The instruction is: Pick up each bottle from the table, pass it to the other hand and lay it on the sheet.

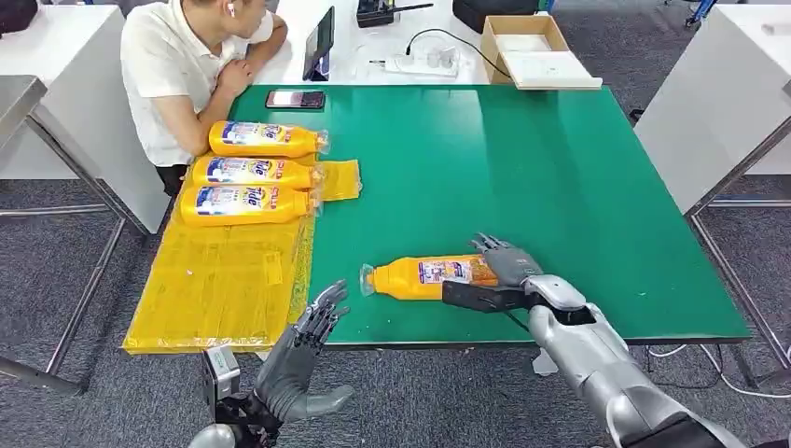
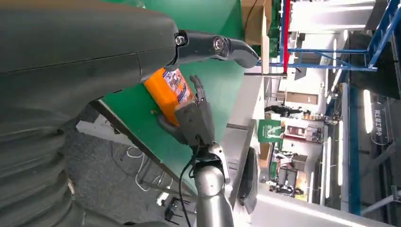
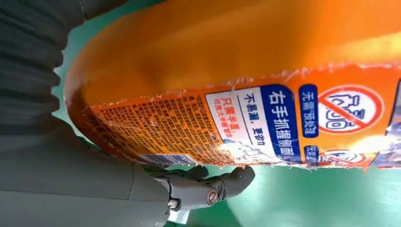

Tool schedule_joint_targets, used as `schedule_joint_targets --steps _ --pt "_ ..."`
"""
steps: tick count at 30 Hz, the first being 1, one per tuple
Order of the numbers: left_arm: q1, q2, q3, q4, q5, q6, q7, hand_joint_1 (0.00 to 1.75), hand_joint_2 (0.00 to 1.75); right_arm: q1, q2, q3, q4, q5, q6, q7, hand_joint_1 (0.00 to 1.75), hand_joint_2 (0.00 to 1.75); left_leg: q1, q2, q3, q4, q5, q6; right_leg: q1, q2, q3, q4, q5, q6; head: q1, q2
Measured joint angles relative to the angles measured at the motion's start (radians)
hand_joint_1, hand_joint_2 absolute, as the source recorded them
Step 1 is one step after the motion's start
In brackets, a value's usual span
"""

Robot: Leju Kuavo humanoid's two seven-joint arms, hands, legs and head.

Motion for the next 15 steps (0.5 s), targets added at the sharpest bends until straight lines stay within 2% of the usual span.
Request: schedule_joint_targets --steps 1,2,10,15 --pt "0.0 0.0 0.0 0.0 0.0 0.0 0.0 0.0 1.75 -0.001 0.0 0.002 0.001 -0.001 0.0 -0.001 0.33 1.75 0.0 0.0 0.0 0.0 0.0 0.0 0.0 0.0 0.0 0.0 0.0 0.0 0.0 0.0" --pt "0.0 0.0 0.001 0.0 0.0 -0.002 0.0 0.0 1.75 -0.002 -0.001 0.005 0.001 -0.002 0.0 -0.002 1.75 1.75 0.0 0.0 0.0 0.0 0.0 0.0 0.0 0.0 0.0 0.0 0.0 0.0 0.0 0.0" --pt "-0.016 0.004 0.001 0.008 0.0 -0.006 0.003 0.0 1.75 -0.019 -0.034 0.055 0.006 -0.035 0.037 -0.071 1.75 1.75 0.0 0.0 0.0 0.0 0.0 0.0 0.0 0.0 0.0 0.0 0.0 0.0 0.0 0.0" --pt "-0.018 0.005 0.001 0.009 -0.002 -0.005 0.003 0.0 1.75 0.003 -0.032 0.063 0.006 -0.094 -0.076 -0.102 1.75 1.75 0.0 0.0 0.0 0.0 0.0 0.0 0.0 -0.001 0.0 0.0 0.0 0.0 0.0 0.0"
